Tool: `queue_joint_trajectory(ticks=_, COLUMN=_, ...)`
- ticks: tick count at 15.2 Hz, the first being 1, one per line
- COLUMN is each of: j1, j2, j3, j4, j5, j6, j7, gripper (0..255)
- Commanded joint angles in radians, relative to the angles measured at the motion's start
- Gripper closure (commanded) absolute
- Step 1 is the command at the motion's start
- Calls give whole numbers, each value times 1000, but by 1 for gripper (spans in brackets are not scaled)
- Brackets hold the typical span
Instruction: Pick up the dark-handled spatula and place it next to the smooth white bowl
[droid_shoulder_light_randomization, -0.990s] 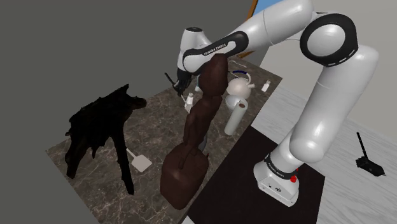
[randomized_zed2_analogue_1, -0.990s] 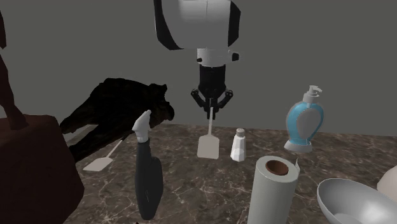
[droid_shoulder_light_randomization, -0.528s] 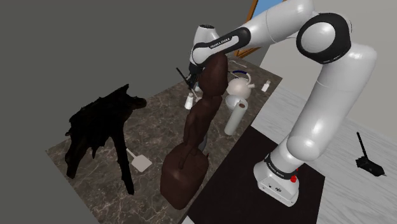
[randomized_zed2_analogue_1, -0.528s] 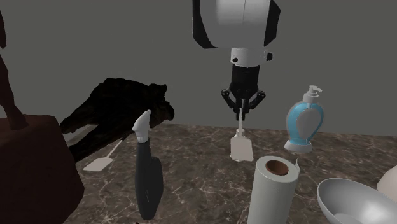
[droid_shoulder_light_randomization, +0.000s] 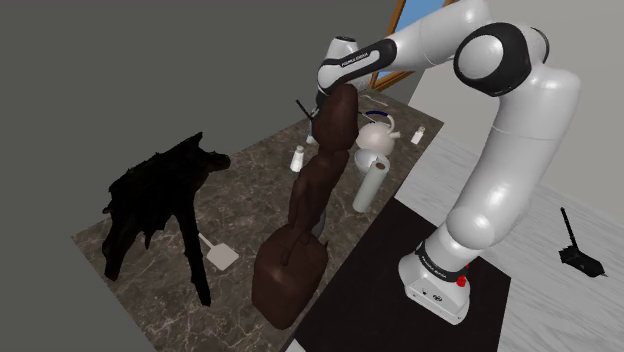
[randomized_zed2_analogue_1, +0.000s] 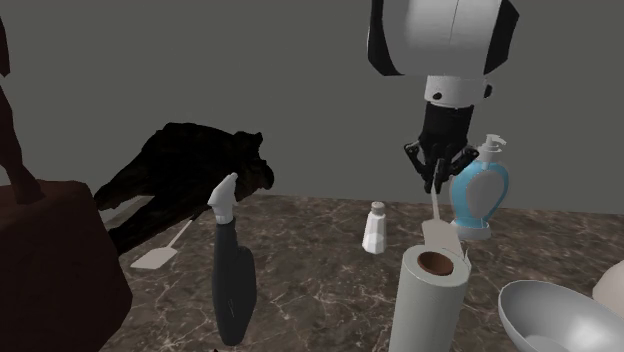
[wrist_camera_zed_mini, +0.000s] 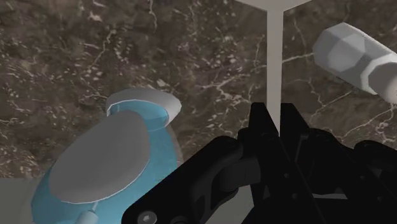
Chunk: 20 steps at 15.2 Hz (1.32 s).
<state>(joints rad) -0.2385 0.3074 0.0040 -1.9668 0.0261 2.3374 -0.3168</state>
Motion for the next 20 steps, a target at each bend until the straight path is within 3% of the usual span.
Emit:
queue_joint_trajectory(ticks=1, j1=-27, j2=21, j3=-10, j4=34, j5=7, j6=-14, j7=-42, gripper=255)
queue_joint_trajectory(ticks=10, j1=-160, j2=161, j3=-51, j4=253, j5=42, j6=-99, j7=-230, gripper=255)
queue_joint_trajectory(ticks=17, j1=-264, j2=320, j3=-69, j4=514, j5=65, j6=-206, j7=-350, gripper=255)
queue_joint_trajectory(ticks=20, j1=-270, j2=343, j3=-69, j4=524, j5=68, j6=-193, j7=-357, gripper=255)
